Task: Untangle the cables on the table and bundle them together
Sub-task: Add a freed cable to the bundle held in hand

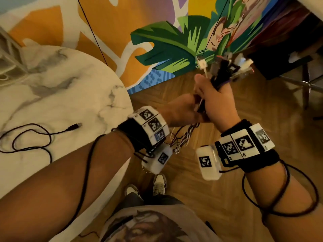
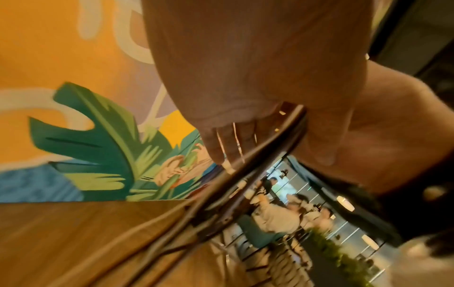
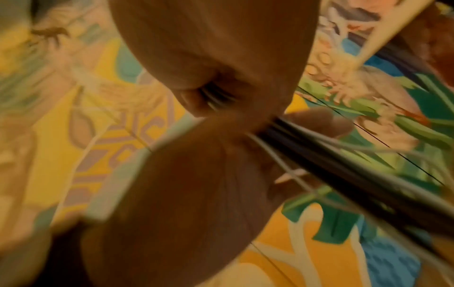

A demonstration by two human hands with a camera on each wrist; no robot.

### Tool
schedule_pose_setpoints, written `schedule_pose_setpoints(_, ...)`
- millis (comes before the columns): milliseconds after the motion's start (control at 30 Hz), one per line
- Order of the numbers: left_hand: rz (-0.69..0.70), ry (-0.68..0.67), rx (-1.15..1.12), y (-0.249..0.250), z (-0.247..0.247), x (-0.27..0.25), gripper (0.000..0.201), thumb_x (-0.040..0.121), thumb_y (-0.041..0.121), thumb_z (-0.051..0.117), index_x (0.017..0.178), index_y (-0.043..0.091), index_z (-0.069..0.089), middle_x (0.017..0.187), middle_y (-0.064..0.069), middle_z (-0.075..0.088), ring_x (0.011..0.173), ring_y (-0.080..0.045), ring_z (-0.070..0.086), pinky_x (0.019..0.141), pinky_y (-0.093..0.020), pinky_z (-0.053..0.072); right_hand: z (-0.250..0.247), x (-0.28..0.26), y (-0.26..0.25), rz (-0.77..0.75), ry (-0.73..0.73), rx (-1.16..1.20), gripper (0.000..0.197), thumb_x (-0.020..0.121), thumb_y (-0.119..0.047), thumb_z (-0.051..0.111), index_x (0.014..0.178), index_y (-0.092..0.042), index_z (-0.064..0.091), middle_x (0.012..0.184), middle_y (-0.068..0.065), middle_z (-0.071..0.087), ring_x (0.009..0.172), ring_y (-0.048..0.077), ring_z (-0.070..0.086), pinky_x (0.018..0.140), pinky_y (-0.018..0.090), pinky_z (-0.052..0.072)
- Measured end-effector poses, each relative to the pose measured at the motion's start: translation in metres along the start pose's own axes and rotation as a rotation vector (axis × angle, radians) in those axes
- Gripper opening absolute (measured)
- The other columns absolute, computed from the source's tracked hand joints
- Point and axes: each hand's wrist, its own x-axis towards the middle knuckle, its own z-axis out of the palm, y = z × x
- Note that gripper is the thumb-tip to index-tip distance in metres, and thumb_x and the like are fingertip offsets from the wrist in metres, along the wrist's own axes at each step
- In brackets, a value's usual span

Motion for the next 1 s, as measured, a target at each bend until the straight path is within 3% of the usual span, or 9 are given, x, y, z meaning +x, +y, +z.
schedule_pose_setpoints(100, 0.068, 0.087, -0.274, 0.025, -0.005, 0.005, 0.016, 0.079, 0.007, 0.056, 0.093, 0.0, 0.058, 0.083, -0.01, 0.057, 0.079, -0.021, 0.057, 0.069, -0.024, 0.05, 0.002, 0.006, -0.016, -0.098, -0.033, -0.104, 0.034, 0.094, -0.025, 0.054, 0.062, -0.022, 0.043, 0.06, -0.01, 0.047, 0.058, 0.004, 0.047, 0.061, 0.022, 0.041)
schedule_pose_setpoints(200, -0.031, 0.112, -0.604, 0.037, -0.007, 0.001, 0.005, 0.079, 0.006, 0.047, 0.075, 0.008, 0.047, 0.058, -0.006, 0.044, 0.046, -0.011, 0.044, 0.045, -0.025, 0.039, -0.001, 0.008, -0.023, -0.07, -0.056, 0.076, 0.032, 0.091, -0.035, 0.053, 0.065, -0.016, 0.05, 0.069, 0.005, 0.055, 0.069, 0.018, 0.056, 0.072, 0.032, 0.048)
schedule_pose_setpoints(300, -0.098, 0.197, -0.645, 0.039, -0.013, -0.003, 0.03, 0.092, 0.003, 0.041, 0.064, 0.015, 0.041, 0.042, 0.009, 0.038, 0.035, -0.005, 0.032, 0.042, -0.02, 0.029, 0.001, 0.006, -0.015, 0.093, -0.307, 0.192, 0.027, 0.081, -0.039, 0.047, 0.096, -0.018, 0.056, 0.094, 0.009, 0.063, 0.08, 0.024, 0.062, 0.066, 0.037, 0.052)
schedule_pose_setpoints(367, -0.123, 0.244, -0.66, 0.038, -0.023, -0.005, 0.045, 0.095, 0.006, 0.043, 0.052, 0.017, 0.036, 0.037, 0.011, 0.033, 0.032, -0.006, 0.028, 0.039, -0.017, 0.03, 0.006, -0.001, 0.001, 0.039, -0.526, 0.191, 0.024, 0.083, -0.022, 0.053, 0.104, -0.01, 0.052, 0.09, 0.003, 0.063, 0.076, 0.016, 0.063, 0.061, 0.03, 0.053)
schedule_pose_setpoints(433, -0.086, 0.231, -0.692, 0.038, -0.033, -0.007, 0.053, 0.095, 0.008, 0.047, 0.045, 0.02, 0.033, 0.035, 0.008, 0.028, 0.029, -0.009, 0.022, 0.036, -0.017, 0.024, 0.015, -0.006, 0.025, -0.012, -0.571, 0.035, 0.017, 0.084, -0.01, 0.062, 0.093, 0.001, 0.053, 0.075, 0.001, 0.059, 0.061, 0.008, 0.056, 0.054, 0.024, 0.047)
schedule_pose_setpoints(567, -0.067, 0.273, -0.084, 0.047, -0.052, -0.011, 0.045, 0.089, 0.012, 0.059, 0.048, 0.022, 0.043, 0.041, 0.009, 0.036, 0.034, -0.006, 0.031, 0.04, -0.019, 0.026, 0.036, 0.007, 0.059, -0.072, -0.386, -0.334, 0.015, 0.086, -0.011, 0.064, 0.071, -0.011, 0.061, 0.065, 0.005, 0.06, 0.056, 0.006, 0.052, 0.056, 0.031, 0.041)
schedule_pose_setpoints(667, -0.002, 0.345, 0.372, 0.062, -0.08, -0.02, 0.045, 0.085, 0.017, 0.064, 0.048, 0.027, 0.04, 0.044, 0.012, 0.035, 0.039, -0.003, 0.038, 0.043, -0.014, 0.029, 0.027, 0.011, 0.088, 0.117, -0.313, -0.425, 0.036, 0.09, -0.02, 0.061, 0.056, -0.02, 0.047, 0.052, -0.004, 0.044, 0.042, 0.005, 0.037, 0.045, 0.019, 0.03)
schedule_pose_setpoints(800, 0.133, 0.485, 0.701, 0.084, -0.127, -0.035, 0.034, 0.087, 0.03, 0.057, 0.056, 0.026, 0.041, 0.047, 0.015, 0.032, 0.039, -0.005, 0.03, 0.045, -0.02, 0.025, -0.011, -0.01, 0.149, 0.442, -0.193, -0.549, 0.045, 0.09, -0.028, 0.059, 0.051, -0.018, 0.04, 0.048, -0.002, 0.037, 0.046, 0.016, 0.032, 0.046, 0.027, 0.025)
schedule_pose_setpoints(1000, 0.414, 0.568, 0.924, 0.07, -0.111, -0.032, 0.034, 0.083, 0.041, 0.054, 0.062, 0.016, 0.061, 0.047, 0.007, 0.034, 0.039, -0.011, 0.023, 0.049, -0.018, 0.016, -0.006, 0.001, 0.156, 0.593, -0.134, -0.588, 0.037, 0.089, -0.022, 0.056, 0.056, -0.011, 0.044, 0.052, 0.004, 0.045, 0.048, 0.021, 0.041, 0.05, 0.037, 0.037)
